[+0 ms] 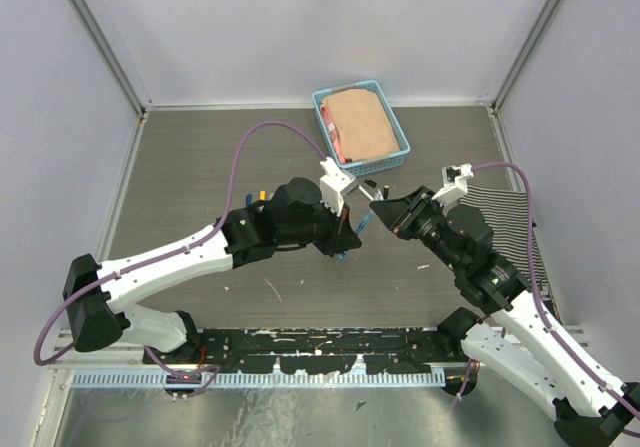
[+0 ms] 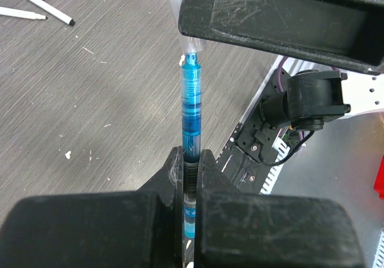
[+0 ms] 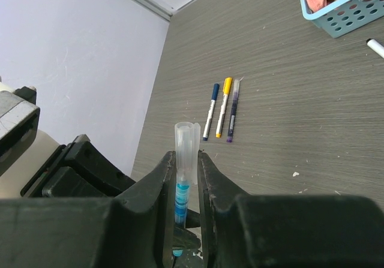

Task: Insert the pens into the pen caps
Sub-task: Insert the pen cap onto the pen.

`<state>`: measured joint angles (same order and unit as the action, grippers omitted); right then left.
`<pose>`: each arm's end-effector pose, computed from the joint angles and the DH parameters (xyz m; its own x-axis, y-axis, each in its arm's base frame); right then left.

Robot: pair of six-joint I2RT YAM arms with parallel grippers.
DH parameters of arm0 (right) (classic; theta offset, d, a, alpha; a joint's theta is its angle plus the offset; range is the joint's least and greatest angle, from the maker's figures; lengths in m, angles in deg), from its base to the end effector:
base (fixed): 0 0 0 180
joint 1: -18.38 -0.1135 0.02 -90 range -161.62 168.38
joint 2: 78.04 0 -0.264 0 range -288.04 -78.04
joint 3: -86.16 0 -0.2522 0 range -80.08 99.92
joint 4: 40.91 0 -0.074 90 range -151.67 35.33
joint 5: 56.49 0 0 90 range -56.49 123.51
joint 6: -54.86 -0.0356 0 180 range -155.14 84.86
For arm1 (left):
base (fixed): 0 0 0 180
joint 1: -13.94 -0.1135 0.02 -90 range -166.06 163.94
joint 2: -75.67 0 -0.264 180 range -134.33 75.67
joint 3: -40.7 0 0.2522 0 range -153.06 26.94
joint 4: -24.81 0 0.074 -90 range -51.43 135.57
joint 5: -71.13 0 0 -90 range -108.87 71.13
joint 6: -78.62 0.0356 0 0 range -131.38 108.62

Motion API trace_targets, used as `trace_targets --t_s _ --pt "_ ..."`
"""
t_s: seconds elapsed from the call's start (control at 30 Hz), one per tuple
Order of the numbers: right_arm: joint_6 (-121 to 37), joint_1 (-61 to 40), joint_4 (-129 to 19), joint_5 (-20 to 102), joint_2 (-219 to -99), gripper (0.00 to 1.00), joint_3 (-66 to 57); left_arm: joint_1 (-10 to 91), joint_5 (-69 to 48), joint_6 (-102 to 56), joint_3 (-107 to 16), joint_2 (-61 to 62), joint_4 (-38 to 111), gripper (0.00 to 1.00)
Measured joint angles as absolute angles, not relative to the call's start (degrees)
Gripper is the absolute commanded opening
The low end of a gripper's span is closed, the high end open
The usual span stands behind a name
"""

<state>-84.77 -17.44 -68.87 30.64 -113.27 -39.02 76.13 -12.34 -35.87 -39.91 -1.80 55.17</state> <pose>0.1230 0.0865 0.3344 -0.4912 0.5839 -0.6464 -0.2627 0.6082 0.7490 0.1419 -0.2777 0.3350 -0.5780 0.2131 -0.7877 0.7542 0.5081 -0.4160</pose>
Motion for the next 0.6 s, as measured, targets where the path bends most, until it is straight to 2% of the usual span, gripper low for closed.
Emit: trace_targets --t_s 0.6 --pt "-83.5 -17.37 -68.36 31.6 -112.41 0.19 -39.04 76.46 -13.5 -37.16 -41.44 -2.54 55.15 0.0"
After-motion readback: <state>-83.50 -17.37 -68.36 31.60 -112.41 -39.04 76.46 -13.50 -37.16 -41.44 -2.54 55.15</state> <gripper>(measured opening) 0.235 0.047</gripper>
